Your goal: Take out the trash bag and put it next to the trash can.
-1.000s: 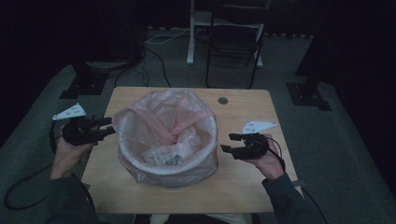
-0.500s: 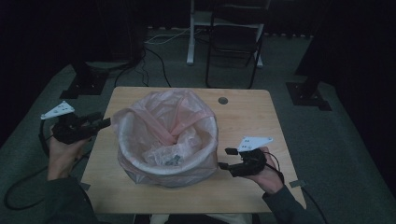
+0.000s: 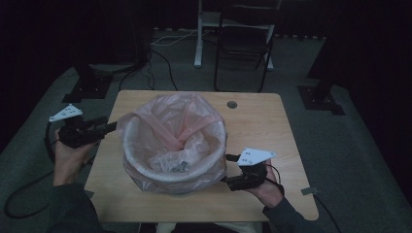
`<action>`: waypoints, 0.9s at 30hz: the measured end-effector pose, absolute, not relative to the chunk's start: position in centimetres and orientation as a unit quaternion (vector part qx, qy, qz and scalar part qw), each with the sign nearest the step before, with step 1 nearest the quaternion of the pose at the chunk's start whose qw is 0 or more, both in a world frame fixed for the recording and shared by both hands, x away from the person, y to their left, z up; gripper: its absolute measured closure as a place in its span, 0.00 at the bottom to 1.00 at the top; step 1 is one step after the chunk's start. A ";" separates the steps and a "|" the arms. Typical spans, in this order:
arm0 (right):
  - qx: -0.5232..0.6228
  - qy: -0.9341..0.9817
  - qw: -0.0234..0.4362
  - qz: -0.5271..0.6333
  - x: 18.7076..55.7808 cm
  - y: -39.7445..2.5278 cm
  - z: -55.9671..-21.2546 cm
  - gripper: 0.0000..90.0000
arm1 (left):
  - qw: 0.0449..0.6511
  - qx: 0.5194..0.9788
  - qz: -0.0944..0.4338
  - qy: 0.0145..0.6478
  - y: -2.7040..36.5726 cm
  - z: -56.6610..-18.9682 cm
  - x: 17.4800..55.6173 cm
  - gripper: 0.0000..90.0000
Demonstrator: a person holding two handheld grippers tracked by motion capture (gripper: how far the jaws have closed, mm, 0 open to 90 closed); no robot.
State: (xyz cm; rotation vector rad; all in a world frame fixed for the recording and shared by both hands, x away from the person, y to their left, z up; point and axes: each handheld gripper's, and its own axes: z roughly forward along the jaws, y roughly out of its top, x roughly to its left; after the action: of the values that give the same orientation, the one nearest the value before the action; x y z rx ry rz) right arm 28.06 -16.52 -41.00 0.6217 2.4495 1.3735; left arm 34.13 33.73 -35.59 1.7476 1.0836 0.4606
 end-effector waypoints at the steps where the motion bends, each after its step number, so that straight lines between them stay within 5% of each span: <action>1: 0.211 0.843 0.138 0.476 28.0 -16.6 -40.8 0.31 | 0.495 0.720 0.190 0.448 33.8 -35.5 34.1 0.47; 10: 0.196 0.834 0.180 0.483 27.6 -16.5 -39.6 0.35 | 0.494 0.722 0.189 0.447 33.3 -35.4 34.2 0.47; 12: 0.184 0.836 0.183 0.484 27.5 -16.4 -39.5 0.49 | 0.494 0.723 0.189 0.445 33.2 -35.4 34.2 0.47; 15: 0.153 0.836 0.187 0.493 27.1 -16.5 -39.1 0.83 | 0.494 0.724 0.190 0.443 33.1 -35.3 34.2 0.47; 17: 0.147 0.830 0.180 0.508 26.9 -16.9 -38.5 0.95 | 0.494 0.723 0.190 0.444 33.2 -35.3 34.2 0.47; 27: 0.118 0.813 0.197 0.535 25.9 -18.5 -35.6 1.00 | 0.493 0.723 0.192 0.444 33.0 -35.2 34.2 0.47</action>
State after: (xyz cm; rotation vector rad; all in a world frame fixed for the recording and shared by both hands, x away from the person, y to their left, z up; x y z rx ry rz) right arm 25.93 -18.50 -35.61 0.3307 2.2758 1.4976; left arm 34.17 33.03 -35.20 1.7547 1.0782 0.4662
